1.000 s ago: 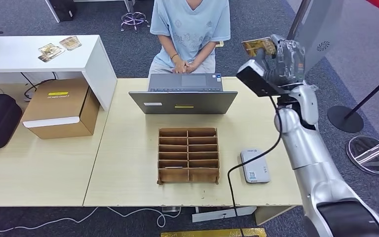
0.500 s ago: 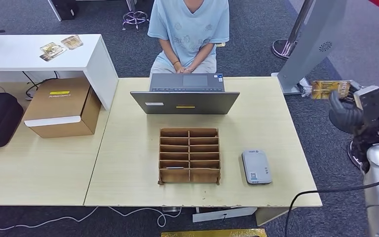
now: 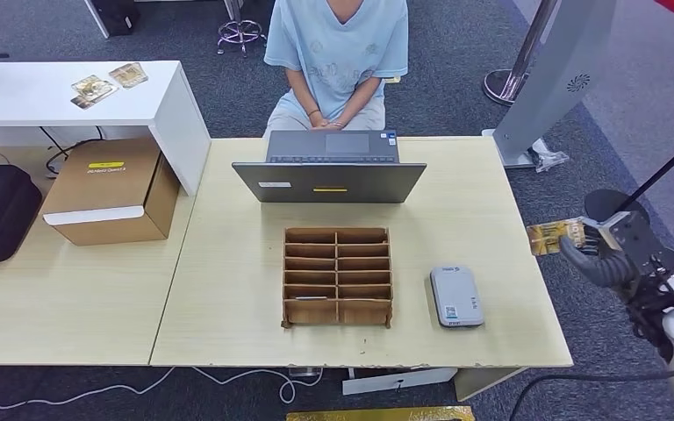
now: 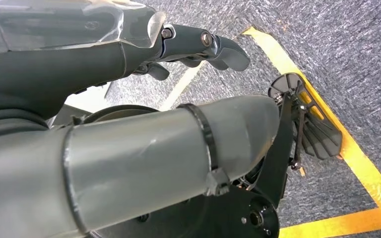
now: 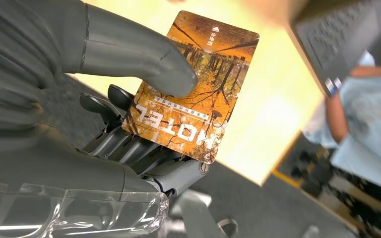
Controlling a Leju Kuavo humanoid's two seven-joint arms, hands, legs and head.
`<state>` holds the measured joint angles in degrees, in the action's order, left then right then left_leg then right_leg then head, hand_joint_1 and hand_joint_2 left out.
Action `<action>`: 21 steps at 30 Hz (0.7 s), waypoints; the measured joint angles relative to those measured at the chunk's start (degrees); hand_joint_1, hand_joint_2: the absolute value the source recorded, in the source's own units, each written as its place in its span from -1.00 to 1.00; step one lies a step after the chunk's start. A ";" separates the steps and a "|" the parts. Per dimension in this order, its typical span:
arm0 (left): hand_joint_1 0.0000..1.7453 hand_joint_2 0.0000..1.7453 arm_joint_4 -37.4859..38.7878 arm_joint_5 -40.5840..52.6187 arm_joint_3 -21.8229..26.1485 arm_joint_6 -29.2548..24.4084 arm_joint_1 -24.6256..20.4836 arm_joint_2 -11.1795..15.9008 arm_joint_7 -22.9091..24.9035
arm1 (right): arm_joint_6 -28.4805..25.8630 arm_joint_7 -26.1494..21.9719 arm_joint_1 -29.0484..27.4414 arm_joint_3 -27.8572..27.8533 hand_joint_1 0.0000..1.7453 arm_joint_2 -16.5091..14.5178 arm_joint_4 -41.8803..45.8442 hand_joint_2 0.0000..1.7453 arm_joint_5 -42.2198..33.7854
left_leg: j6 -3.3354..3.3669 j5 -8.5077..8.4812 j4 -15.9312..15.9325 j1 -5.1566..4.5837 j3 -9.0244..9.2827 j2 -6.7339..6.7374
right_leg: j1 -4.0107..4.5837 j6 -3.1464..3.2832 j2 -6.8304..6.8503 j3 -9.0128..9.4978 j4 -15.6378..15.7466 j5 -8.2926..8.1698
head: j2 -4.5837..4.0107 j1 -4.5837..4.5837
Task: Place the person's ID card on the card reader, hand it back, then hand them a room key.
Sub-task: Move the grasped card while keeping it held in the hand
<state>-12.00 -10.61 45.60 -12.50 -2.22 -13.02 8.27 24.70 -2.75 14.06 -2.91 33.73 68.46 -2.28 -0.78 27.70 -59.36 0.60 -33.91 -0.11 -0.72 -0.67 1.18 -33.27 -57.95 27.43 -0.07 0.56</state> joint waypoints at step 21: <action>-1.00 -1.00 0.00 0.19 0.18 0.83 0.00 0.18 0.88 | 8.51 5.35 -4.56 11.00 1.00 9.39 2.86 1.00 -15.50 | 0.01 -0.01 0.00 -0.01 0.00 0.03 | -0.01 -0.01 -0.03 0.01 0.00 0.00 | 0.00 0.00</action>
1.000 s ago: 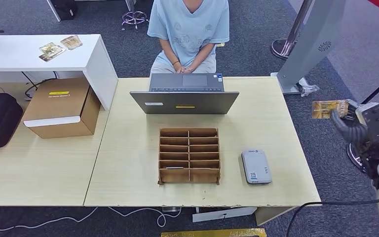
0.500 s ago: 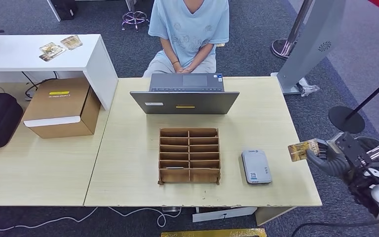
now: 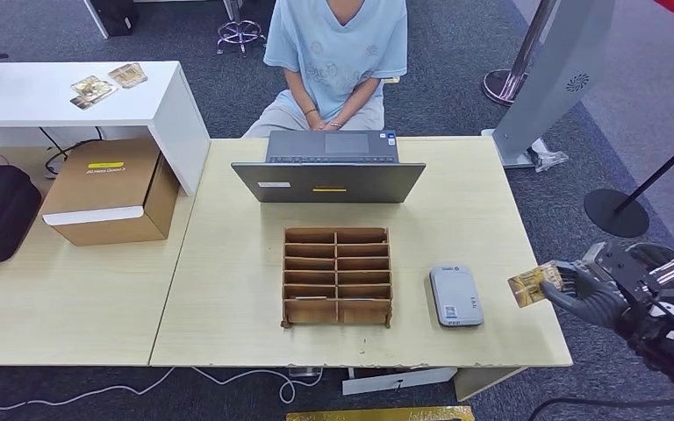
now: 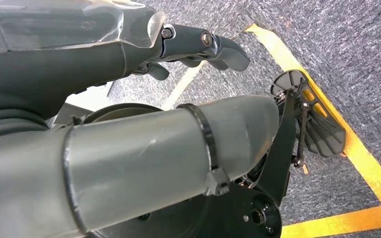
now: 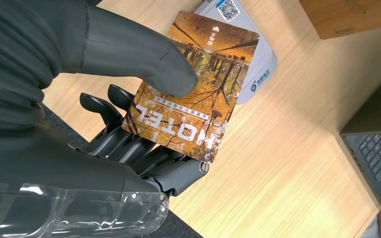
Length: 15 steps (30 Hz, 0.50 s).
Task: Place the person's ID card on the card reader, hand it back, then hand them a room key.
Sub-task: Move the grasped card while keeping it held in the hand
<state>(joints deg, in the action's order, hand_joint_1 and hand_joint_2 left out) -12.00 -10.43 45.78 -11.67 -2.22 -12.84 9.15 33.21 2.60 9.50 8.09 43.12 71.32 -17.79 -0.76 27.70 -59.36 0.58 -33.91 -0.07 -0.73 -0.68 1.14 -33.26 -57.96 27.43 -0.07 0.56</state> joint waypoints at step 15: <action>-1.00 -1.00 0.00 -1.75 0.67 1.00 -0.12 -0.59 -0.12 | 2.73 3.22 11.93 14.75 1.00 -0.08 -8.71 1.00 -15.94 | 0.00 0.00 0.00 0.00 0.03 0.14 | 0.00 0.01 -0.15 0.00 -0.02 -0.01 | 0.00 -0.01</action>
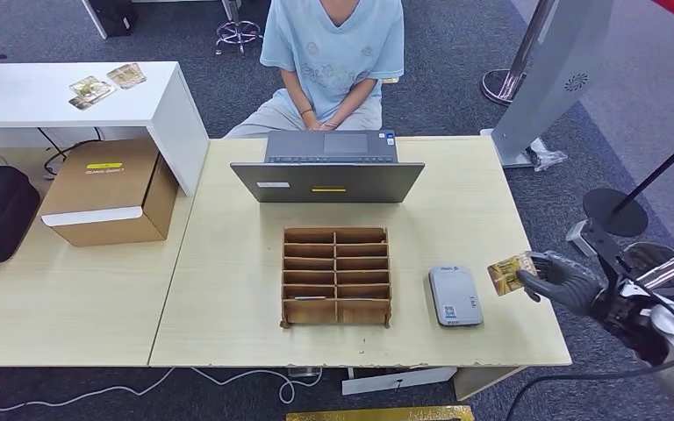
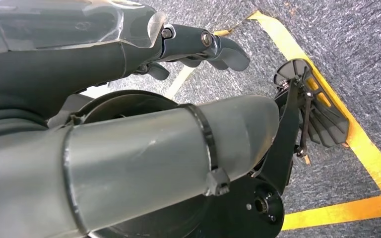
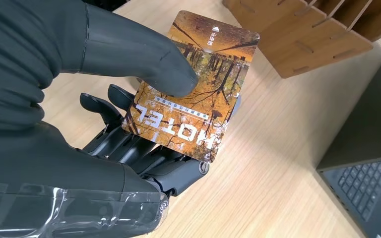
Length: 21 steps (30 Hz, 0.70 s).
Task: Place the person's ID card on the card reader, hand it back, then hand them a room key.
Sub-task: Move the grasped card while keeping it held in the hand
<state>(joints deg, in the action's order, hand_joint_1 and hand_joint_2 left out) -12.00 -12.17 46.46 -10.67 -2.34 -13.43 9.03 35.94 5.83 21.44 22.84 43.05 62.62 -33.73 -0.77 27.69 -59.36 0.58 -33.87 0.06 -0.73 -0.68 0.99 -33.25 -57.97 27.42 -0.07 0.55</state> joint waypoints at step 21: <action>-1.00 -1.00 0.00 -1.01 0.51 0.08 0.00 -0.43 -0.01 | -4.74 -1.25 10.25 15.88 1.00 -2.54 -13.64 1.00 -2.85 | 0.01 0.00 -0.01 0.00 -0.02 -0.06 | 0.00 0.00 0.08 0.00 0.00 0.01 | 0.00 0.01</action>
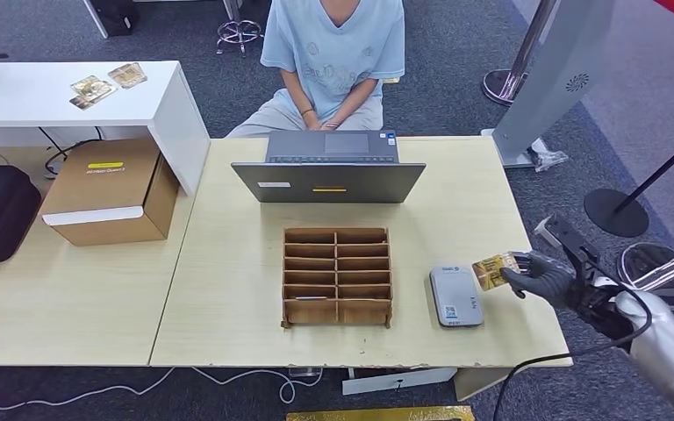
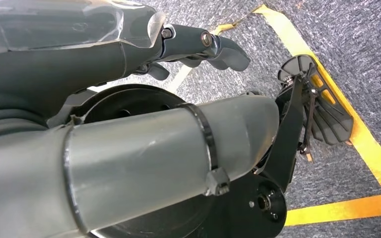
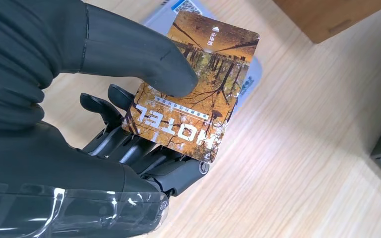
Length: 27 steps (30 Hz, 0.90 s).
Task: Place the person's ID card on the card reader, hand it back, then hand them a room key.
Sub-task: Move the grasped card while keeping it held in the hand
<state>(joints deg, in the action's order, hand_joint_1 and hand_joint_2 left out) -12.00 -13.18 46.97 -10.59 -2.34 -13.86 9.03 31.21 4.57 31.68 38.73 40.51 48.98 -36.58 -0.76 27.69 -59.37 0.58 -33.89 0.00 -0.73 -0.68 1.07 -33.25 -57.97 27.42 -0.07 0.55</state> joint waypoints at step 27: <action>-1.00 -1.00 0.00 -0.19 0.02 1.13 0.11 0.14 0.09 | -5.11 -1.47 -6.39 1.15 1.00 2.22 -0.14 1.00 -1.86 | -0.01 0.01 0.00 0.00 0.02 0.04 | 0.00 0.00 -0.05 0.00 0.01 0.00 | 0.00 0.00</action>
<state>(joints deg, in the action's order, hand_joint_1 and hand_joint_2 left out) -12.00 -13.37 46.99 -9.46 -2.23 -13.72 9.12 26.09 3.10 25.29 39.88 42.73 48.84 -38.44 -0.77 27.70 -59.37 0.58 -33.87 0.04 -0.73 -0.68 1.02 -33.26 -57.96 27.42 -0.07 0.55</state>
